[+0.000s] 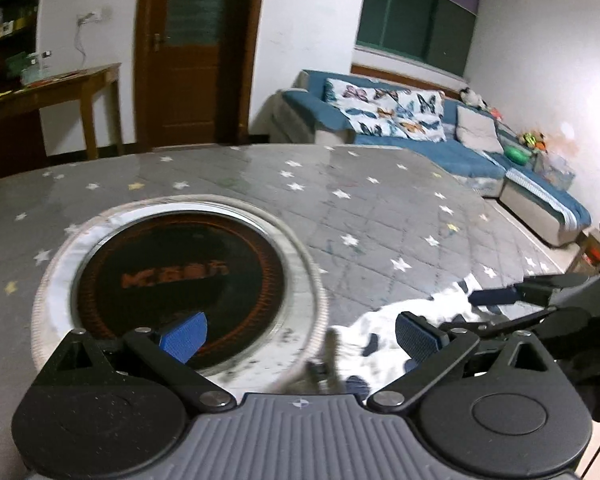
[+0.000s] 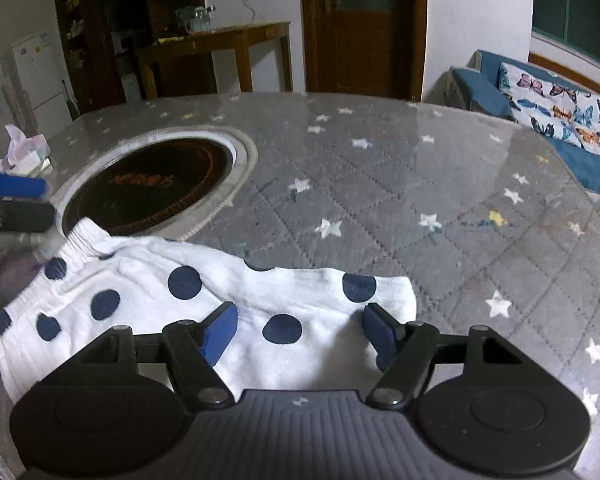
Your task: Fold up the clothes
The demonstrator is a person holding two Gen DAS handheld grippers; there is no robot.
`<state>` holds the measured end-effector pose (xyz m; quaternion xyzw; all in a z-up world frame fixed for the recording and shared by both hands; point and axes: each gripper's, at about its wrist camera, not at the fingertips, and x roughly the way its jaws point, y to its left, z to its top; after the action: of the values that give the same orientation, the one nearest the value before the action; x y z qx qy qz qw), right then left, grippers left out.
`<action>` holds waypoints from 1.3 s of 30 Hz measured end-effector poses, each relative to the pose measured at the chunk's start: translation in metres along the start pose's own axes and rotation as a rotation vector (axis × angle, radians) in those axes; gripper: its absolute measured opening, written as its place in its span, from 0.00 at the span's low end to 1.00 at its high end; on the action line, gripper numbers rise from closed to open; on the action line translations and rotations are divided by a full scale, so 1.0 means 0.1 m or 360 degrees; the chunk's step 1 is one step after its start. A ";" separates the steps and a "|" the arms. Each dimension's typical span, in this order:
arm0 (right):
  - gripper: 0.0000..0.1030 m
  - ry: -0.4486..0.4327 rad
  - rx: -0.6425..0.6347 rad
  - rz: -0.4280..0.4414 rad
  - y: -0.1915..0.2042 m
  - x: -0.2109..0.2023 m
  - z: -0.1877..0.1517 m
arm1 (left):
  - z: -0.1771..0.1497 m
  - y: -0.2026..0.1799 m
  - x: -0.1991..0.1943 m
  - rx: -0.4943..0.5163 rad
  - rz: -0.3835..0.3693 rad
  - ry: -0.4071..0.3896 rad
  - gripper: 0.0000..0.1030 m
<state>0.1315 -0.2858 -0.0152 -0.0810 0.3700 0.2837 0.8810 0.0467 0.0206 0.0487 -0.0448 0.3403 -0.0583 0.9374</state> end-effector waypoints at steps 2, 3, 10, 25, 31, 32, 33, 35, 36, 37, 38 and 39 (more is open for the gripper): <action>0.69 -0.0028 0.0009 0.0017 0.00 -0.11 0.00 | -0.03 -0.05 0.07 0.0014 0.0004 0.0031 0.99; 0.70 -0.0034 -0.0004 0.0022 0.02 -0.17 -0.02 | -0.06 -0.06 0.09 0.0021 0.0010 0.0041 0.99; 0.75 -0.0057 -0.0060 0.0058 0.13 -0.53 -0.23 | -0.22 -0.04 0.16 0.0039 0.0050 0.0095 0.99; 0.86 -0.0062 -0.0124 0.0047 0.33 -0.72 -0.56 | -0.29 0.12 0.23 -0.0076 0.0023 0.0155 1.00; 0.97 -0.0119 -0.0192 0.0118 0.50 -0.71 -0.50 | -0.29 0.13 0.19 -0.0101 -0.0004 0.0136 1.00; 1.00 -0.0121 -0.0206 0.0121 0.54 -0.70 -0.50 | -0.28 0.14 0.18 -0.0106 -0.0011 0.0128 1.00; 1.00 -0.0128 -0.0219 0.0117 0.57 -0.69 -0.49 | -0.28 0.15 0.16 -0.0111 -0.0018 0.0119 1.00; 1.00 -0.0153 -0.0253 0.0123 0.64 -0.69 -0.48 | -0.27 0.16 0.14 -0.0120 -0.0035 0.0100 1.00; 1.00 -0.0174 -0.0271 0.0135 0.68 -0.70 -0.46 | -0.26 0.17 0.13 -0.0126 -0.0042 0.0097 1.00; 1.00 -0.0194 -0.0289 0.0146 0.71 -0.72 -0.45 | -0.26 0.17 0.12 -0.0133 -0.0048 0.0095 1.00; 1.00 -0.0204 -0.0316 0.0158 0.75 -0.72 -0.43 | -0.25 0.18 0.12 -0.0141 -0.0051 0.0095 1.00; 1.00 -0.0214 -0.0343 0.0170 0.80 -0.73 -0.42 | -0.25 0.19 0.11 -0.0149 -0.0054 0.0096 1.00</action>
<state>0.0202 -0.2671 0.0112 -0.1363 0.2812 0.3730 0.8736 0.0408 0.0368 0.0203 -0.0925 0.3700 -0.0594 0.9225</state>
